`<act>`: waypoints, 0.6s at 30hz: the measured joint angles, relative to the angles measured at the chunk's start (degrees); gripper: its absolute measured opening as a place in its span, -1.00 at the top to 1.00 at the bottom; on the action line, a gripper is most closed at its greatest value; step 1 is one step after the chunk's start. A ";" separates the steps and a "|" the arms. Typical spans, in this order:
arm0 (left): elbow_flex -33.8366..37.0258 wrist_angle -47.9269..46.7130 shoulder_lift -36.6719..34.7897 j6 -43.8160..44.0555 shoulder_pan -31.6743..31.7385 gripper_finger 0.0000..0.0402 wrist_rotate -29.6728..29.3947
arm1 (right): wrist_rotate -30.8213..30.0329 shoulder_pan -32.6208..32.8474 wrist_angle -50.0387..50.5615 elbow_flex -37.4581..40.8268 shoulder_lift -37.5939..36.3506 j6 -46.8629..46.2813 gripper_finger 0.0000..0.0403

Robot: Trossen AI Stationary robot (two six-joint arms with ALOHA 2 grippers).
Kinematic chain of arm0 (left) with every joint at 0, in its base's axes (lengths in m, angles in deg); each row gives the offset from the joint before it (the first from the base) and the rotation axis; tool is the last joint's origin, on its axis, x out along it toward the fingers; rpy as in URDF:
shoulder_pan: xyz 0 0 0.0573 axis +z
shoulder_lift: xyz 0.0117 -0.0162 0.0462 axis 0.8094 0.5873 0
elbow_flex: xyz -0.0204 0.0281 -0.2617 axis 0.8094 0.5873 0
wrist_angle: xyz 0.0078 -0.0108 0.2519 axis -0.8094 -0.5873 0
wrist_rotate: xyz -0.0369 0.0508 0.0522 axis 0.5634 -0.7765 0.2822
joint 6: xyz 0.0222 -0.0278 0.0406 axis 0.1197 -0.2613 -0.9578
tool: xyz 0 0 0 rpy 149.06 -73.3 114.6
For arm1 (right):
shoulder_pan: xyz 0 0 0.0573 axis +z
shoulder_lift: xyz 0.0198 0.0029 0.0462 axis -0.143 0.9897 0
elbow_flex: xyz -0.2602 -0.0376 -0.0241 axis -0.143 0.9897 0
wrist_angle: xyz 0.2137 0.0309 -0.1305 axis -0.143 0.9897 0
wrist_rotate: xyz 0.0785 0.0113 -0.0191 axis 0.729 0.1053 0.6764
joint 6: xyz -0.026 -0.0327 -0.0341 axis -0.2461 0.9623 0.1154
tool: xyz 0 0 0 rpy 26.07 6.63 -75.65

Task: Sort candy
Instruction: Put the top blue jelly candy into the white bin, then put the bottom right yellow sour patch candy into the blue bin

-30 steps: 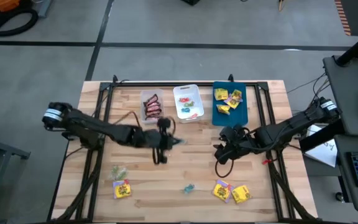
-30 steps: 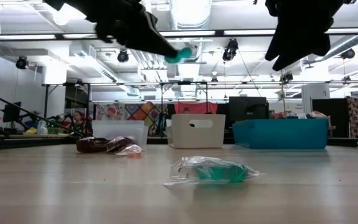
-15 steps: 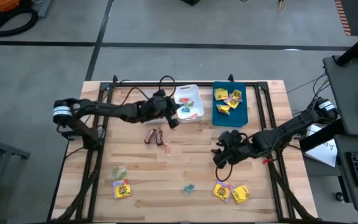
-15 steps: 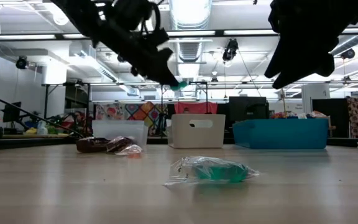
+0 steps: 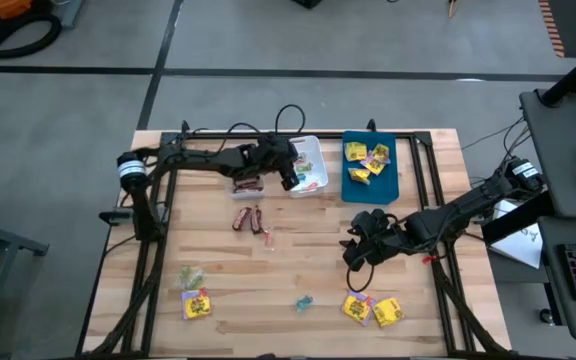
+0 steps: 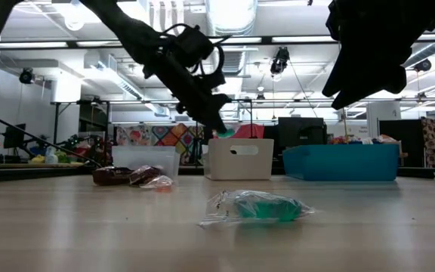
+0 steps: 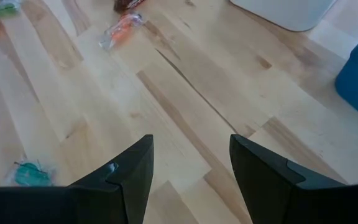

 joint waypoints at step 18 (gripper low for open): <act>-0.48 1.22 1.64 0.07 0.57 0.62 -0.15 | 0.52 0.00 -0.01 0.00 0.00 -0.13 0.00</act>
